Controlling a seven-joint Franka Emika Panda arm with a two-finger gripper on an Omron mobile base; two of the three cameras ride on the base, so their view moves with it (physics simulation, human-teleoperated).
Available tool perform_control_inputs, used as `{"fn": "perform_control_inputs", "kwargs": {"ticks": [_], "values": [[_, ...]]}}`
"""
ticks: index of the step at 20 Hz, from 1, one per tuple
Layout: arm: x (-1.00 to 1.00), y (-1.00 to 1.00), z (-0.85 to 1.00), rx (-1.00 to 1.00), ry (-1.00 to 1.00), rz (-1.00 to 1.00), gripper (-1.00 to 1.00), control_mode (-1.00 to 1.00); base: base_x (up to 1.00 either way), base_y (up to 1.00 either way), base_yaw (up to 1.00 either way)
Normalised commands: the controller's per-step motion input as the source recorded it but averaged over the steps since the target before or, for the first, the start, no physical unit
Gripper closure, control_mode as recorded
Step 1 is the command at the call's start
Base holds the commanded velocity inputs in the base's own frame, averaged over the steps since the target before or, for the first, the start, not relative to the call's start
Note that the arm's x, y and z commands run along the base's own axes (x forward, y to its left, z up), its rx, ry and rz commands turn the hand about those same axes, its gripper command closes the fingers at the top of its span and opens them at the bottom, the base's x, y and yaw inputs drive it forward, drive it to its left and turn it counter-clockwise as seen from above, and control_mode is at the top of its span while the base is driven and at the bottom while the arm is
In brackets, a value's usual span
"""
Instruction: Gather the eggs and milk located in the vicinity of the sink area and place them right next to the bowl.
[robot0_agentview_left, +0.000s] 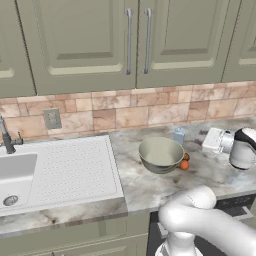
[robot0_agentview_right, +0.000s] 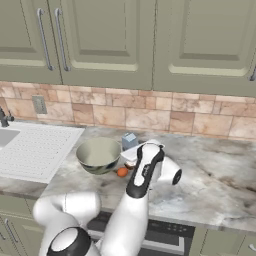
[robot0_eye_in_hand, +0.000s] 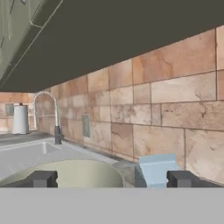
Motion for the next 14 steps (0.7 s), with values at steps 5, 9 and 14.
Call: {"fn": "perform_control_inputs", "kwargs": {"ticks": [5, 9, 14], "values": [[-0.67, -0.18, 0.28, -0.09, -0.06, -0.01, -1.00, -1.00, 0.00, 0.00, 0.00], [-0.55, -0.12, 0.52, -0.17, -0.13, 0.00, -1.00, -1.00, 0.00, 0.00, 0.00], [-0.44, -0.08, 0.62, -0.16, -0.15, 0.00, -1.00, -1.00, 0.00, 0.00, 0.00]]}}
